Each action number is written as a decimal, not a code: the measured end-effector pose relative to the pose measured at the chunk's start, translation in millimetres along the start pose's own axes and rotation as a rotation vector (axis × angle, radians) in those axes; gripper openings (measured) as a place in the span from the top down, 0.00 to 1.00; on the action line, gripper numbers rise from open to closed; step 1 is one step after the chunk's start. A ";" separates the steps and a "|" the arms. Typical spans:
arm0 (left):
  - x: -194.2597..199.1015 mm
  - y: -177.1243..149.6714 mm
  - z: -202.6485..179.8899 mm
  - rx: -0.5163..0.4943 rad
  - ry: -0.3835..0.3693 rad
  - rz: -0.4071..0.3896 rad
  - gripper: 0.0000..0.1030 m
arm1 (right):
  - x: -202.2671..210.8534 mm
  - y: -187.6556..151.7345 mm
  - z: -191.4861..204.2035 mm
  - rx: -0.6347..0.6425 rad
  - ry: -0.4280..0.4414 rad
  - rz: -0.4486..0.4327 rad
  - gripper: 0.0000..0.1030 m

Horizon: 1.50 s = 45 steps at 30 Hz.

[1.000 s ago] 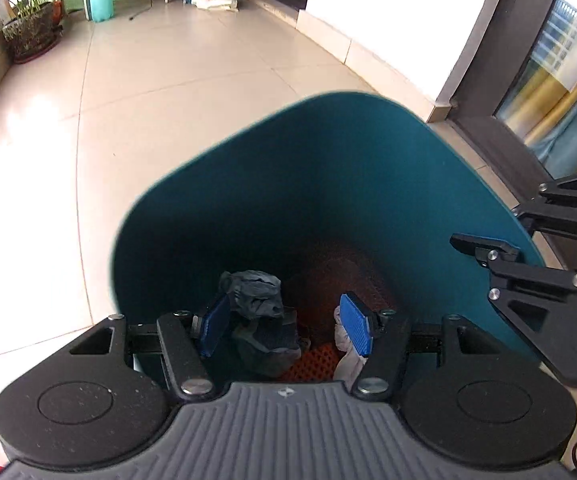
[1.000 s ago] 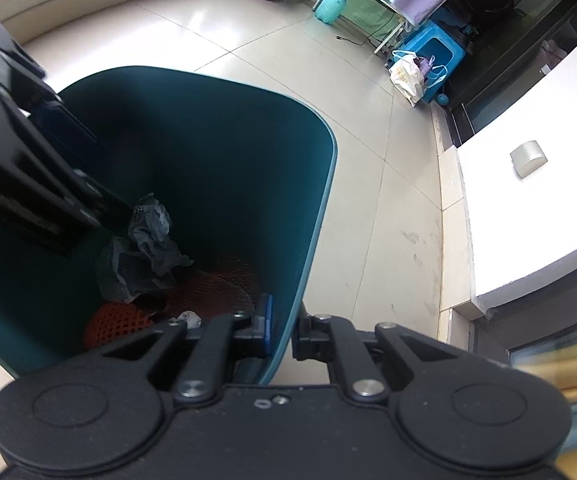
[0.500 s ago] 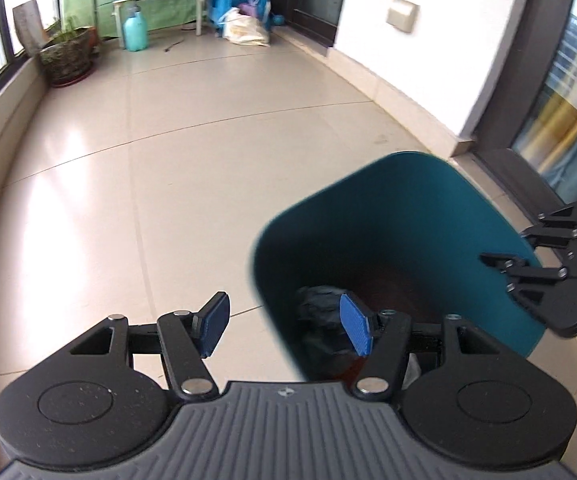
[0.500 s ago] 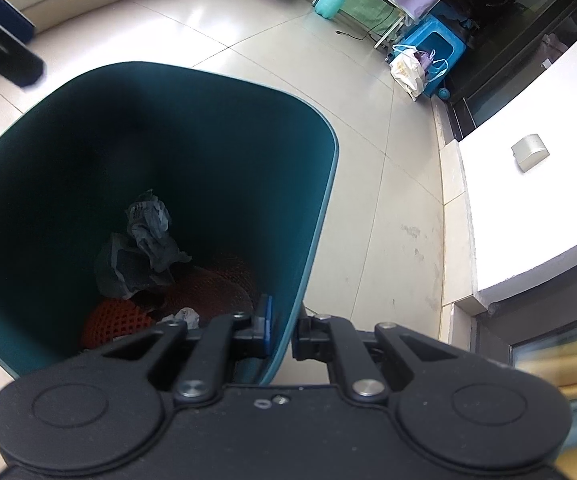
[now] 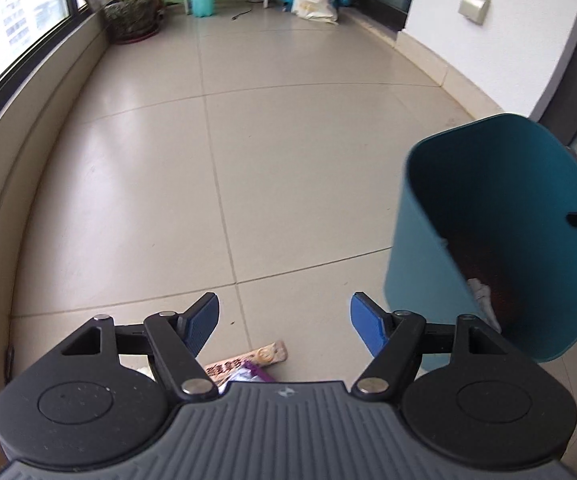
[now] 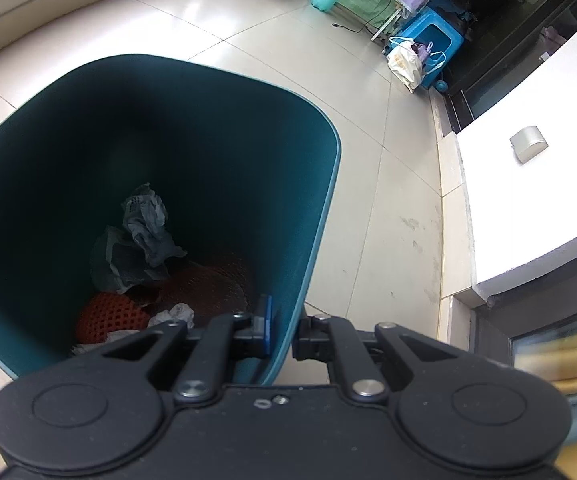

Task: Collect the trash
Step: 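Move the open left tool back down to the purple-and-white snack package, then close the left tool on the purple-and-white snack package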

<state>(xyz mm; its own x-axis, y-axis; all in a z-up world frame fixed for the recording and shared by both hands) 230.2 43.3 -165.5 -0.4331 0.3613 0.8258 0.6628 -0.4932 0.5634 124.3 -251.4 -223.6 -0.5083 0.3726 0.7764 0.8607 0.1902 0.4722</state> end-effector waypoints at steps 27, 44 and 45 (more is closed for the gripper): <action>-126.4 -121.7 59.1 0.174 -0.026 0.233 0.20 | -11.7 3.0 -1.1 -0.035 -0.015 0.040 0.91; -172.8 -141.5 60.5 0.004 0.065 0.239 0.06 | -18.6 3.8 3.2 -0.054 -0.046 0.100 0.88; -173.5 -142.0 63.3 0.011 0.065 0.237 0.06 | -18.6 4.3 3.4 -0.055 -0.048 0.102 0.88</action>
Point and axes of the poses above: each gripper's, at about its wrist camera, not at the fingertips, and x roughly against the way its jaws point, z to its left, y to its top, the point moved 4 cm from there along -x, roughly the way its jaws point, and after that the axes turned 3 degrees about -x, right-handed, at the moved point
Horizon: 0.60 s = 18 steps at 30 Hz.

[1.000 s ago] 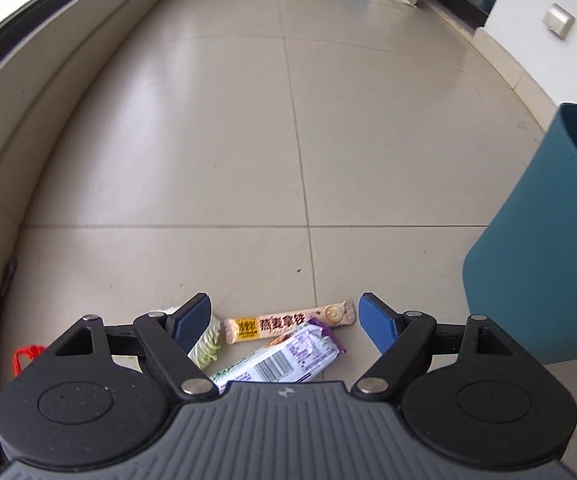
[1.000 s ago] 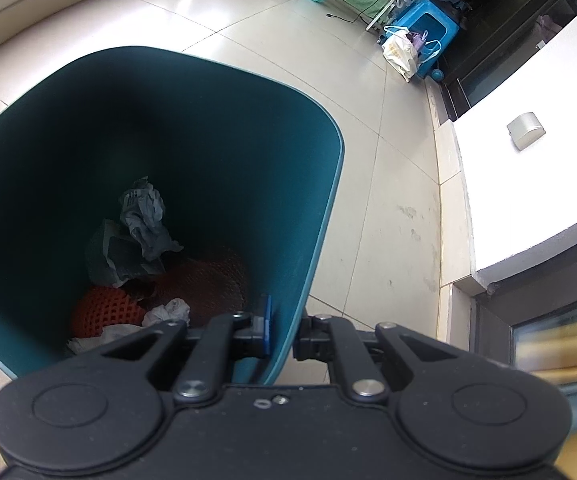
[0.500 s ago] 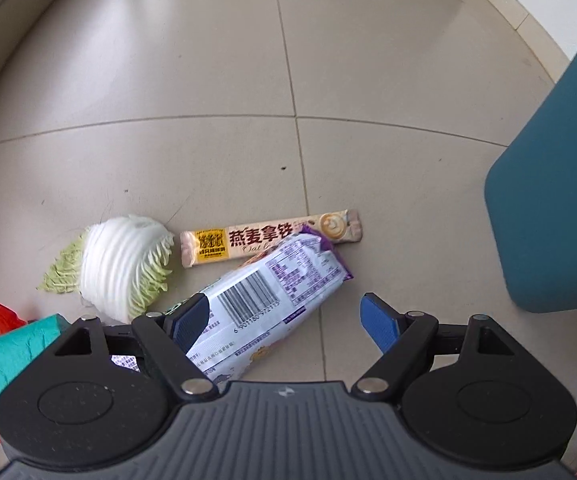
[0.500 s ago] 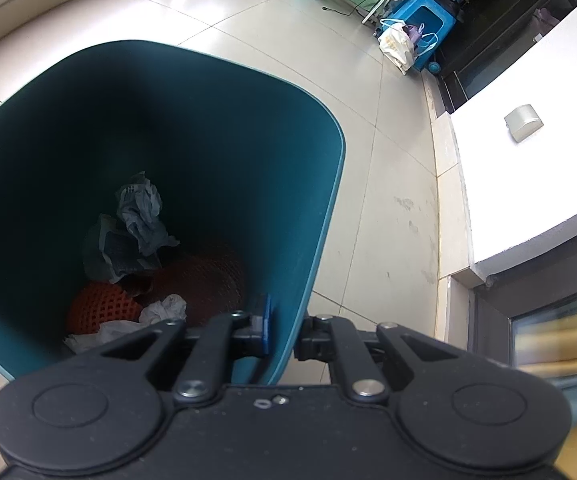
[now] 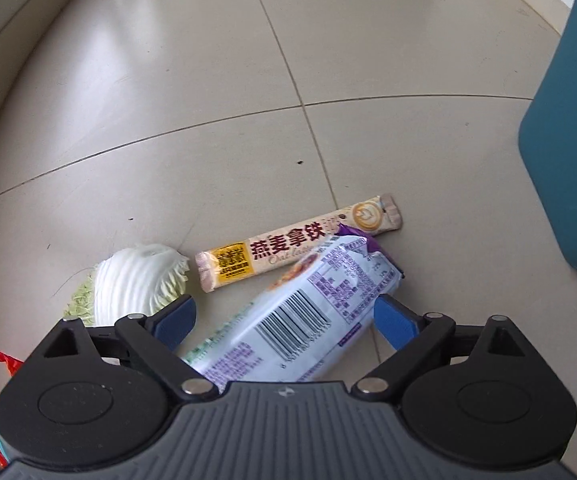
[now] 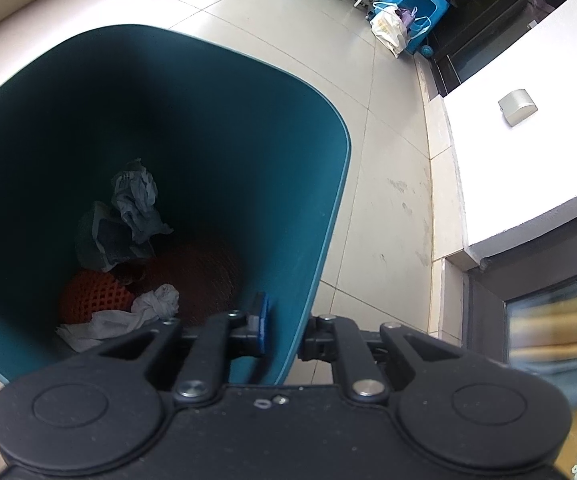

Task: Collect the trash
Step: 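Close the left tool on the purple-and-white snack package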

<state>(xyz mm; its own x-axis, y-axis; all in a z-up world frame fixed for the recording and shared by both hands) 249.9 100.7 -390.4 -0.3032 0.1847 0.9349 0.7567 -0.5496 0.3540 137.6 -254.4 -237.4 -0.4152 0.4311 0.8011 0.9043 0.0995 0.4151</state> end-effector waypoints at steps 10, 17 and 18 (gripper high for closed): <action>-24.4 -21.2 -2.8 -0.020 0.010 0.093 0.07 | -2.0 -0.7 0.4 -0.003 -0.010 0.005 0.88; -21.1 -26.6 -2.9 0.014 0.046 0.083 0.21 | -1.6 -0.5 -1.7 -0.011 -0.004 0.012 0.87; -19.8 -26.6 -3.2 0.016 0.048 0.084 0.27 | -1.8 0.0 -2.1 -0.011 -0.004 0.012 0.87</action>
Point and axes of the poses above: each gripper's, at about its wrist camera, not at the fingertips, and x roughly against the way its jaws point, z to its left, y to its top, the point moved 4 cm from there along -x, roughly the way its jaws point, and after that the axes turned 3 degrees about -x, right-handed, at the moved point
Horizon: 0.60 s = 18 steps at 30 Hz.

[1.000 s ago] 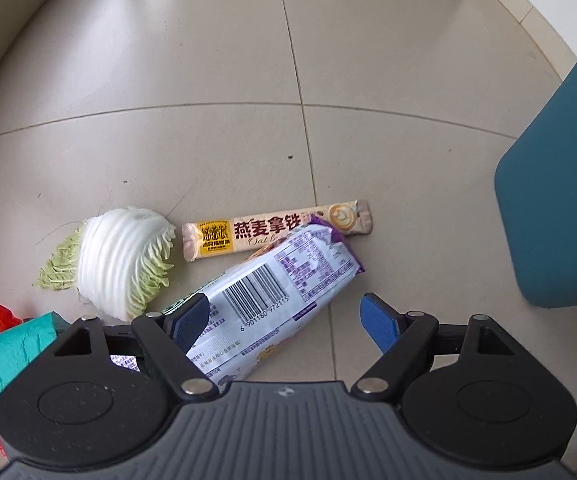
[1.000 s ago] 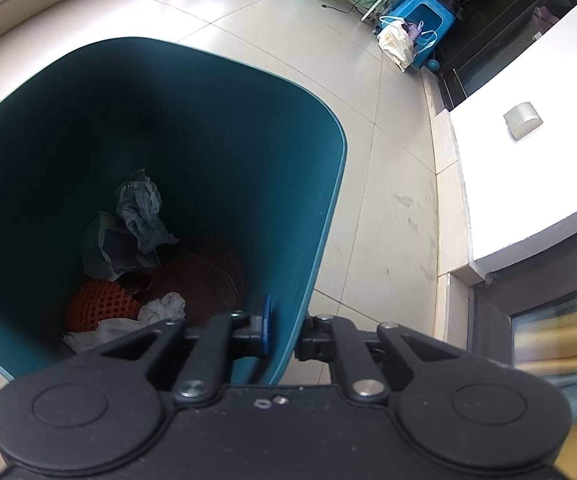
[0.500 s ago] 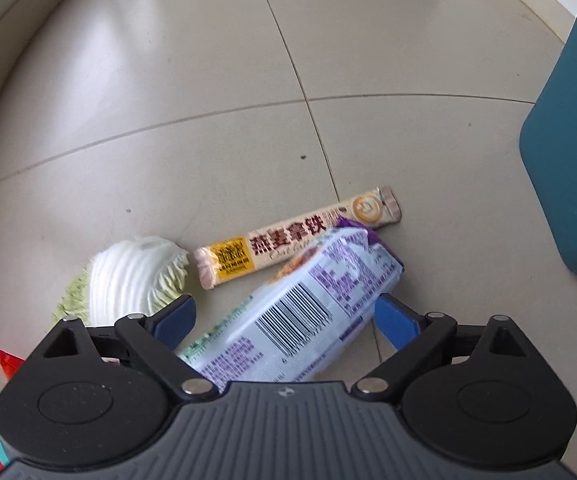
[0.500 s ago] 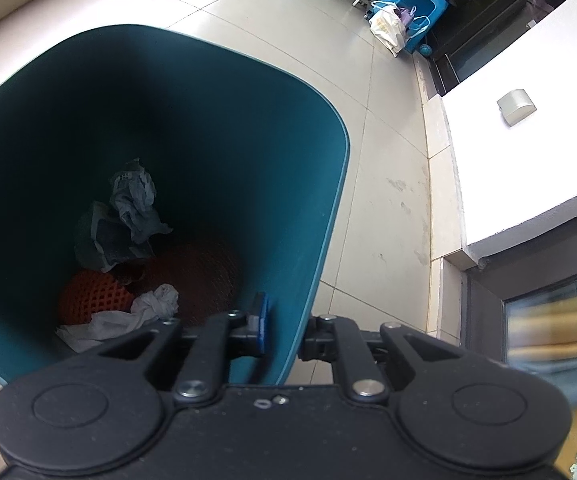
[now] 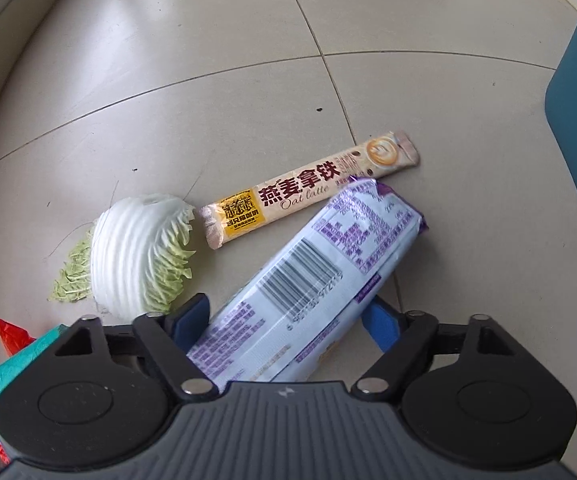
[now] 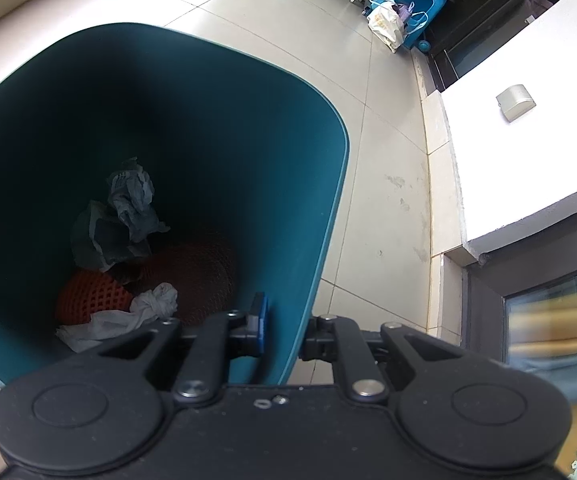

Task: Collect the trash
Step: 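Close the left tool on the purple-and-white snack package, then carry the snack package with the left tool into the teal bin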

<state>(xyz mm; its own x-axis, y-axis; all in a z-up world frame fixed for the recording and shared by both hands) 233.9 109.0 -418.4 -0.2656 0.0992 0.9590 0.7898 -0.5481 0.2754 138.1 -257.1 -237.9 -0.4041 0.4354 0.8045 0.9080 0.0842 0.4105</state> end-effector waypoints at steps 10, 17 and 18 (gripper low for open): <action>40.6 11.8 12.4 0.131 -0.017 -0.031 0.39 | 1.8 -0.2 -0.1 0.010 0.009 -0.010 0.88; 98.5 36.1 7.1 0.174 -0.048 -0.089 0.39 | 3.6 -2.0 -1.0 0.014 0.020 -0.020 0.89; 106.2 42.4 5.2 0.169 -0.047 -0.098 0.39 | 3.7 -2.0 -1.0 0.012 0.022 -0.021 0.89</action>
Point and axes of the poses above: each gripper's, at about its wrist camera, not at the fingertips, and x roughly against the way its jaws point, z to its left, y to its top, the point moved 4 cm from there along -x, roughly the way its jaws point, and after that the axes turned 3 degrees about -x, right-handed, at the moved point
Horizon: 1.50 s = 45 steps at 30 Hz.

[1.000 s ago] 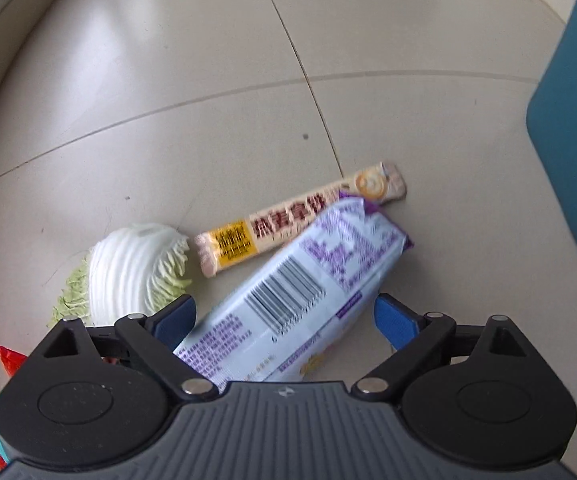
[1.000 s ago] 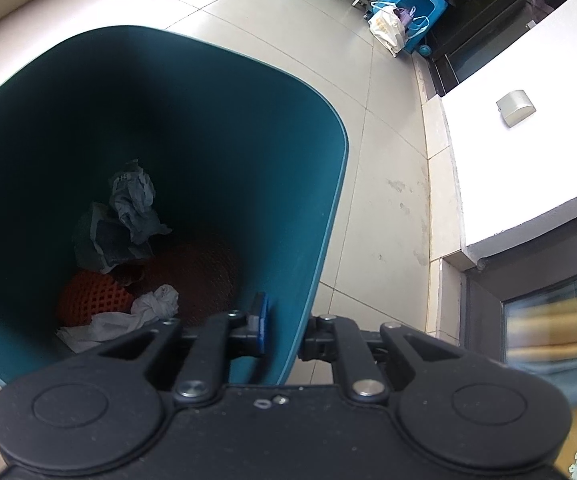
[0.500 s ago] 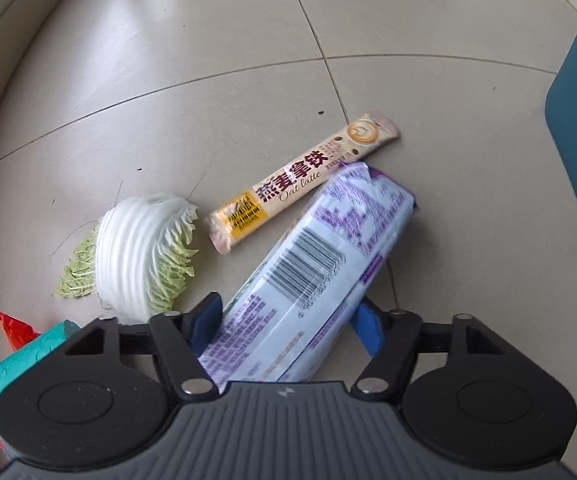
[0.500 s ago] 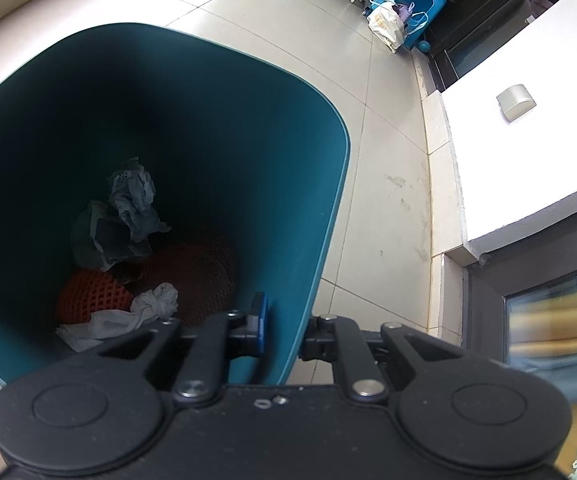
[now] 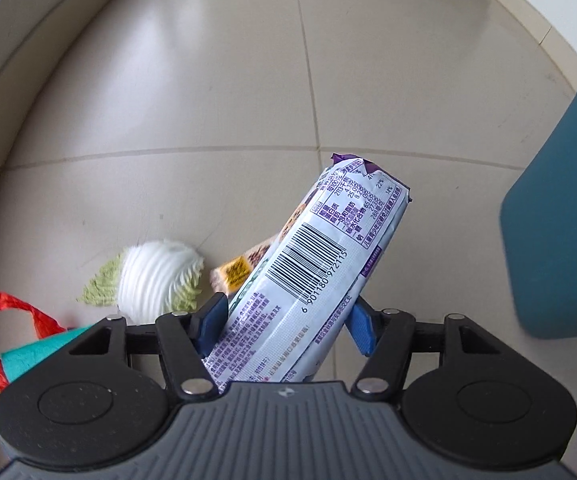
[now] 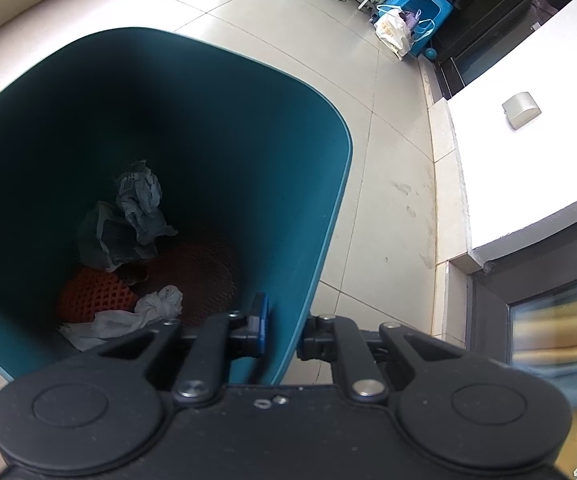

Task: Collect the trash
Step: 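Carry the snack package with the left tool into the teal bin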

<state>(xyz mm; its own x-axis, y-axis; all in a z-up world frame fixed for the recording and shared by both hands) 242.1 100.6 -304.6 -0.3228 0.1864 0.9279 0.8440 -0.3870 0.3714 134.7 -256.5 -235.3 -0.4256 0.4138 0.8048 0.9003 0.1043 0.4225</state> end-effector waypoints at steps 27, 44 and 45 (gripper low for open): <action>192.7 139.5 -170.0 -0.222 -0.339 -0.255 0.39 | 14.7 2.2 4.7 0.023 0.023 -0.035 0.91; 122.3 115.5 -258.5 -0.312 -0.360 -0.081 0.39 | 15.3 0.2 3.6 0.038 0.025 -0.053 0.91; 117.5 114.8 -263.0 -0.315 -0.355 -0.071 0.39 | 15.0 -0.1 3.8 0.034 0.026 -0.051 0.91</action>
<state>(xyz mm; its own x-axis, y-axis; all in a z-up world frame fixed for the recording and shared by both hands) 188.5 -159.3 -144.4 -0.1627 0.4983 0.8516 0.6366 -0.6064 0.4764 128.6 -246.9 -224.9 -0.4731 0.3837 0.7931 0.8797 0.1560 0.4492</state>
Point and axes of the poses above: each gripper's, at about its wrist camera, not at the fingertips, and x roughly against the way its jaws point, z to its left, y to its top, the point moved 4 cm from there along -x, roughly the way its jaws point, and after that the axes turned 3 degrees about -x, right-handed, at the moved point
